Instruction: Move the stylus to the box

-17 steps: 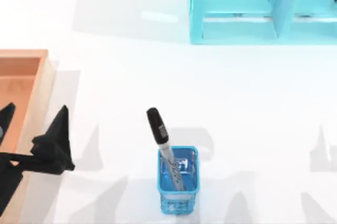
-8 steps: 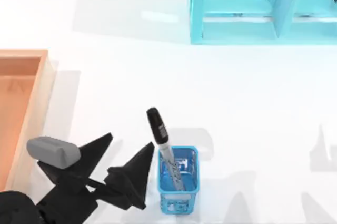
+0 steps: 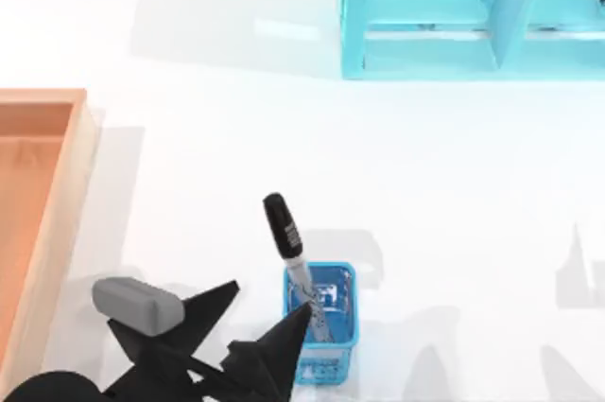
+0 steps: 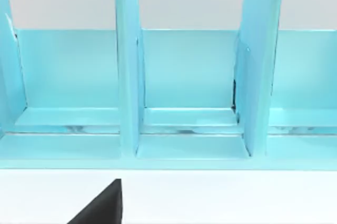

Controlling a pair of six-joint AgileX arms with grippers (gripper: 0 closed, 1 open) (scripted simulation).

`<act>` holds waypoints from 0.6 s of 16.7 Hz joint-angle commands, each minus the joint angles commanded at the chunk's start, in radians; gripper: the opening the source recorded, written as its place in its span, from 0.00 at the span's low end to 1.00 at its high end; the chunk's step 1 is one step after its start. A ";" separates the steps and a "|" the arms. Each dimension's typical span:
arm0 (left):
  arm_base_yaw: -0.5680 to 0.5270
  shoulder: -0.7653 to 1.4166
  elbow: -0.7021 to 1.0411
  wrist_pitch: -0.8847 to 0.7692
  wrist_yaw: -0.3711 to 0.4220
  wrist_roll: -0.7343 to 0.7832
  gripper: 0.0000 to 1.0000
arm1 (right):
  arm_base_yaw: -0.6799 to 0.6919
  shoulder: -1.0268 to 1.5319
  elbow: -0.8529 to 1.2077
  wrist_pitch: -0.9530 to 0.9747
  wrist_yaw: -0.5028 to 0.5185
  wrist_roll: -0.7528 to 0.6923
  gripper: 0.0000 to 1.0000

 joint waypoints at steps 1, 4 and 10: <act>0.000 0.000 0.000 0.000 0.000 0.000 1.00 | 0.000 0.000 0.000 0.000 0.000 0.000 1.00; 0.020 0.023 0.099 -0.004 0.001 0.001 1.00 | 0.000 0.000 0.000 0.000 0.000 0.000 1.00; 0.026 0.087 0.123 -0.037 0.027 0.006 1.00 | 0.000 0.000 0.000 0.000 0.000 0.000 1.00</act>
